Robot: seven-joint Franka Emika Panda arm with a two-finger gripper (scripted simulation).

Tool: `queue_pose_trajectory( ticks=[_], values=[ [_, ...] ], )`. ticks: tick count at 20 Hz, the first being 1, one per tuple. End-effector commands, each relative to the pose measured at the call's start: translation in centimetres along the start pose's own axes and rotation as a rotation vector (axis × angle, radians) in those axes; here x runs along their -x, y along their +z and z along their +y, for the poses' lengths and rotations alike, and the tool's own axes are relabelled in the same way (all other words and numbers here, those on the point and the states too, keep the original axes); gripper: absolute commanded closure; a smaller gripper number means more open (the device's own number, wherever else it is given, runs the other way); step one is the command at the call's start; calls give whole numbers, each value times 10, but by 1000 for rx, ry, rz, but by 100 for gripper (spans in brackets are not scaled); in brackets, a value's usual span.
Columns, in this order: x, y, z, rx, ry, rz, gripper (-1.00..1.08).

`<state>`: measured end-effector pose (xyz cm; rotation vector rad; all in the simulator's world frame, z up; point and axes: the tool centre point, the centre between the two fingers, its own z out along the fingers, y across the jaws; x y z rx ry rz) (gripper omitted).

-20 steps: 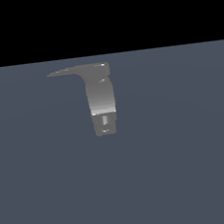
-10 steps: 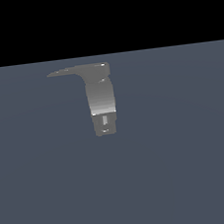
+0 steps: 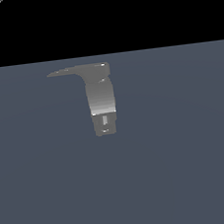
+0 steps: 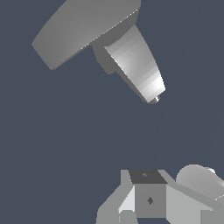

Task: Turn on the faucet by rotating a designated handle.

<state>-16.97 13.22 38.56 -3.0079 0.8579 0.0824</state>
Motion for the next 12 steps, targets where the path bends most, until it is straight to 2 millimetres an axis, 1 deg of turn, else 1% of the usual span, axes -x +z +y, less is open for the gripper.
queue_pose_trajectory(
  ticks=[1, 12],
  values=[
    [-5, 7, -13, -3, 51, 1, 108],
    [-34, 34, -64, -13, 266, 8, 108]
  ],
)
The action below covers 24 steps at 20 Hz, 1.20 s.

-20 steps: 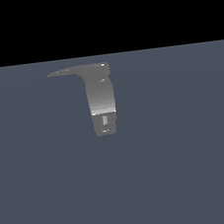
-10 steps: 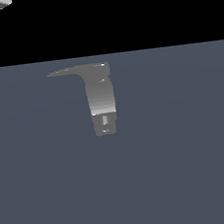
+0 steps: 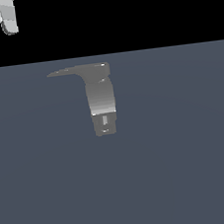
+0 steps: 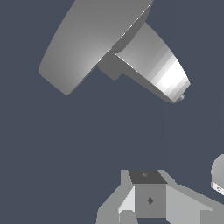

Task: Turn on the faucet by rotating a designated handle.

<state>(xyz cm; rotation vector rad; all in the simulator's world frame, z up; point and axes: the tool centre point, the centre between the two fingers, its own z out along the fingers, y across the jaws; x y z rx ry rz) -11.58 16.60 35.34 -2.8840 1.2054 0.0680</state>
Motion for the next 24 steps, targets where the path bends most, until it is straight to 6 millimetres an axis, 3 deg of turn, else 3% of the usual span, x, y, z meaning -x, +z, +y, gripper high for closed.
queue_pose_trajectory(
  ticks=[1, 13, 24],
  values=[
    [-5, 6, -12, -3, 49, 2, 108],
    [-38, 35, -65, -11, 276, 12, 108],
    [-83, 64, -109, -15, 504, 26, 108]
  ],
)
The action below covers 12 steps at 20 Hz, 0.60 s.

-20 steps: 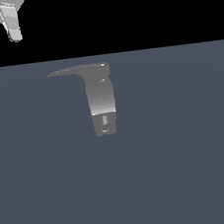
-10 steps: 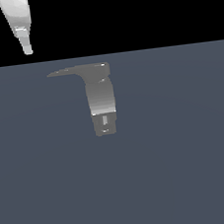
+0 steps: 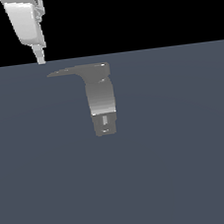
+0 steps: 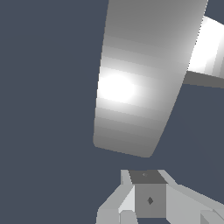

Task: Turn on the faucet by rotating a designated handle.

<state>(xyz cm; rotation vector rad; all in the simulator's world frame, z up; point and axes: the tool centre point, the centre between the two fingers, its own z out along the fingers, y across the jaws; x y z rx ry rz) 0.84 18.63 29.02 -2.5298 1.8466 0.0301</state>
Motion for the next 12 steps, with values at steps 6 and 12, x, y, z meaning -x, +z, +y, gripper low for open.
queue_pose_trajectory(
  ticks=[6, 12],
  values=[
    [-22, 21, -40, -3, 167, 12, 108],
    [-40, 33, -63, -6, 270, 19, 108]
  ],
)
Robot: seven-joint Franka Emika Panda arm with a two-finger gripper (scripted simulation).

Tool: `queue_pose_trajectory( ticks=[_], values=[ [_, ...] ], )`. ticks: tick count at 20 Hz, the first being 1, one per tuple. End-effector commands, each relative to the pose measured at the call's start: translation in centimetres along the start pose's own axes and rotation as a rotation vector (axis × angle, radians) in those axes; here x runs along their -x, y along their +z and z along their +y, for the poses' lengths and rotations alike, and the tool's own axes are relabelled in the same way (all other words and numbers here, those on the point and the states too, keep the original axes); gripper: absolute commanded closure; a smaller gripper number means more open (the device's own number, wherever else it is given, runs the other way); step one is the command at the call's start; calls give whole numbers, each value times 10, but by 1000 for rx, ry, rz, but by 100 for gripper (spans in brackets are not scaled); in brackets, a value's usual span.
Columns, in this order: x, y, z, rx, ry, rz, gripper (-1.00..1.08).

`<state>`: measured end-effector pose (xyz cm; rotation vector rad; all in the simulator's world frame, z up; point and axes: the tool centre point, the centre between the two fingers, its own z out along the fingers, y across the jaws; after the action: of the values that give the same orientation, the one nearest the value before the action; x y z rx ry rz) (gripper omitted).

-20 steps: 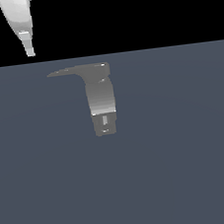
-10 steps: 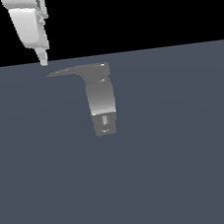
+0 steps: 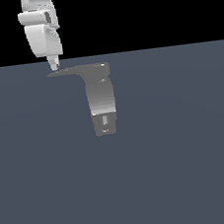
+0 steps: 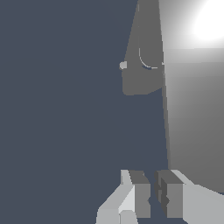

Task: Turn on the faucet by rotating a designated handle.

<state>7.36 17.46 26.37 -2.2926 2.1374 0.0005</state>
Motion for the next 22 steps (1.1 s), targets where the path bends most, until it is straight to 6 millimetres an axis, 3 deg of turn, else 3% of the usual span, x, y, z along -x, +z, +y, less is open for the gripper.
queue_pose_trajectory(
  ticks=[1, 10, 17, 18, 22],
  values=[
    [-9, 10, -9, 6, 44, 4, 108],
    [-17, 16, -24, 5, 104, 7, 108],
    [-17, 15, -23, 5, 100, 5, 108],
    [-4, -1, -23, -15, 85, 0, 108],
    [-4, 1, -13, -13, 86, 0, 108]
  ],
)
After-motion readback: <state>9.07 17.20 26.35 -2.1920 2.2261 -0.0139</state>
